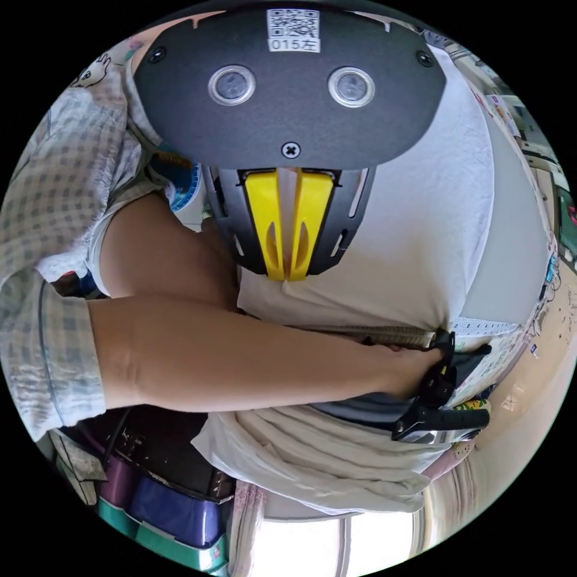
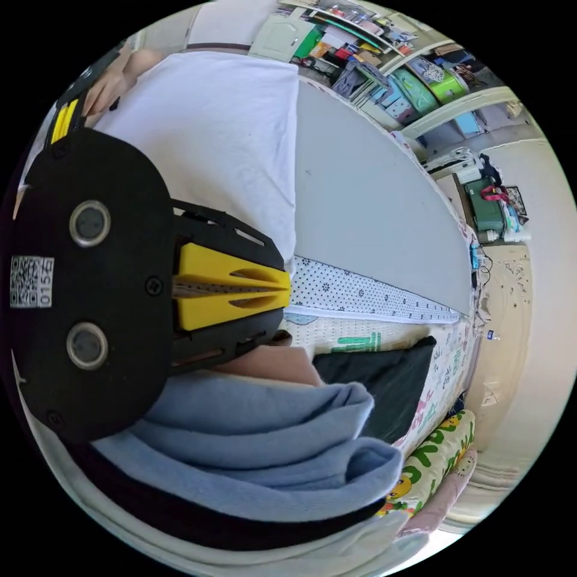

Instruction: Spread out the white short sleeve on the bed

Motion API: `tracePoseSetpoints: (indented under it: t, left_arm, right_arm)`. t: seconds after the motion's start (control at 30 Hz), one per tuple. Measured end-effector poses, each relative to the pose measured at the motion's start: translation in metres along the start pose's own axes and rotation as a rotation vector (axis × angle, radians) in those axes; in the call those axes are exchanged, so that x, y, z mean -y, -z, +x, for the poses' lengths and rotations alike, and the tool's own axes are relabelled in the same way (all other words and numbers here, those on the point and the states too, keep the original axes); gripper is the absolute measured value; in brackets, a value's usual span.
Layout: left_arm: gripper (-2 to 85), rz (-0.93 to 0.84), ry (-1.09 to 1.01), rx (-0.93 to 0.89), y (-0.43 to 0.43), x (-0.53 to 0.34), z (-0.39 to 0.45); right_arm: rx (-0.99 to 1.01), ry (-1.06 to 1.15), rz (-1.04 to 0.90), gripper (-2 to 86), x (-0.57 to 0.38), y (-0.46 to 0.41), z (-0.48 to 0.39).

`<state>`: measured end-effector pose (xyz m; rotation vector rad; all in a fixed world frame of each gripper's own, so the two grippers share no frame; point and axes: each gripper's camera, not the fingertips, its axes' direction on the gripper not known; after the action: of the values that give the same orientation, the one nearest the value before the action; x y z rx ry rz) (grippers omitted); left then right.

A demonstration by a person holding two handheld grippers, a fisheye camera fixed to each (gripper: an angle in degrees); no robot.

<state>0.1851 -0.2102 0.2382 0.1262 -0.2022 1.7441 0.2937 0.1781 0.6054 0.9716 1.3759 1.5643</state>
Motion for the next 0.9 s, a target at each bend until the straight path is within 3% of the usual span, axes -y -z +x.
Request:
tracePoseSetpoints:
  t: [0.13,0.33,0.47,0.57,0.67,0.77,0.9]
  left_arm:
    - [1.6,0.006,0.016,-0.003,0.001,-0.001,-0.001]
    - [5.6,0.146,0.093,-0.197,0.039,-0.020,-0.032]
    - [6.5,0.253,0.239,-0.022,0.075,-0.047,-0.065]
    - [7.1,0.289,0.392,0.050,0.084,-0.058,-0.096]
    - [8.1,0.269,0.480,0.078,0.080,-0.047,-0.127]
    - [8.6,0.205,0.539,0.108,0.067,-0.014,-0.163]
    - [10.1,0.119,0.627,0.100,0.039,0.025,-0.206]
  right_arm:
    - [0.101,-0.068,0.070,-0.6,-0.005,0.046,0.026]
    - [0.188,-0.004,0.251,-0.3,-0.062,0.173,0.028]
    - [0.187,0.092,0.298,0.7,-0.120,0.262,0.024]
    - [0.258,0.040,0.317,2.1,-0.200,0.295,0.029]
    - [0.325,0.007,0.310,6.1,-0.279,0.289,0.018]
    - [0.277,-0.067,0.162,9.6,-0.300,0.257,0.016]
    - [0.270,-0.127,0.138,9.5,-0.294,0.249,0.035]
